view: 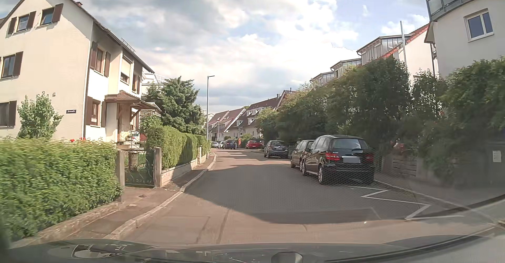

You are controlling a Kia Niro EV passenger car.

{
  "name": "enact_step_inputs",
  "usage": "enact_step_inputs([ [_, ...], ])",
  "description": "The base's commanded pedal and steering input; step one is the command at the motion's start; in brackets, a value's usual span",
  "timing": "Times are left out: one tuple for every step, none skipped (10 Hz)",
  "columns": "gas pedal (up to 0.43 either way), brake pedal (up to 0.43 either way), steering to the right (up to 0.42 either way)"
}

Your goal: Follow the waypoints while adhering to traffic rules and regulations

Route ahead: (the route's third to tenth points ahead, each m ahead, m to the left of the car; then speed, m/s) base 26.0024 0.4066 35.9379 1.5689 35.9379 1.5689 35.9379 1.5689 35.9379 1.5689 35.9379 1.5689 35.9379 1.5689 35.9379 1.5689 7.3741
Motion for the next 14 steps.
enact_step_inputs([
  [0.087,0.000,-0.014],
  [0.087,0.000,-0.014],
  [0.087,0.000,-0.016],
  [0.087,0.000,-0.015],
  [0.087,0.000,-0.012],
  [0.087,0.000,-0.010],
  [0.087,0.000,-0.010],
  [0.087,0.000,-0.009],
  [0.087,0.000,-0.009],
  [0.087,0.000,-0.010],
  [0.087,0.000,-0.012],
  [0.087,0.000,-0.012],
  [0.087,0.000,-0.013],
  [0.079,0.000,-0.015],
])
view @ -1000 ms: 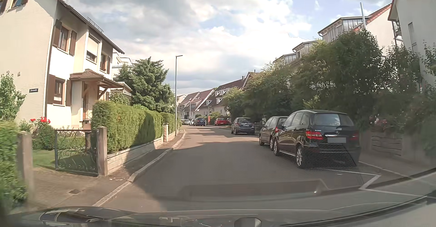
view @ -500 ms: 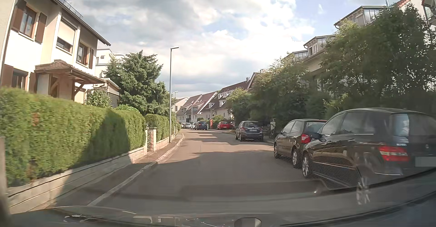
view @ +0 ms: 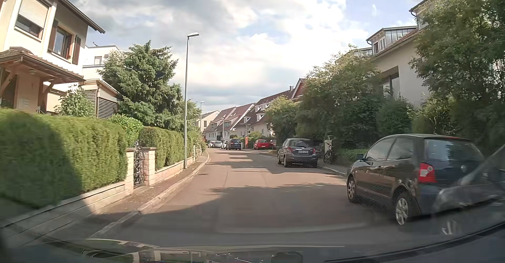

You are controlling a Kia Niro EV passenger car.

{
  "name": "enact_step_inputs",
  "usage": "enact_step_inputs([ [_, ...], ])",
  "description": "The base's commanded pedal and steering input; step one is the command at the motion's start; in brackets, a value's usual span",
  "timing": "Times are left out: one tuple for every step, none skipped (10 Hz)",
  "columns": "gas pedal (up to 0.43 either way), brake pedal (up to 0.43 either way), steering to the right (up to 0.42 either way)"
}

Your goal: Follow the waypoints while adhering to traffic rules and regulations

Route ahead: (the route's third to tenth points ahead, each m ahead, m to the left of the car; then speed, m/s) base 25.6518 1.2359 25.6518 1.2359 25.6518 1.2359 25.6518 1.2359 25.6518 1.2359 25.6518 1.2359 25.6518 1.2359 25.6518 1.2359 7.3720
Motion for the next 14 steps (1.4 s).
enact_step_inputs([
  [0.079,0.000,-0.018],
  [0.079,0.000,-0.018],
  [0.067,0.000,-0.018],
  [0.067,0.000,-0.018],
  [0.067,0.000,-0.018],
  [0.067,0.000,-0.019],
  [0.039,0.000,-0.021],
  [0.039,0.000,-0.021],
  [0.039,0.000,-0.019],
  [0.039,0.000,-0.017],
  [0.039,0.000,-0.017],
  [0.039,0.000,-0.018],
  [0.039,0.000,-0.018],
  [0.039,0.000,-0.018],
])
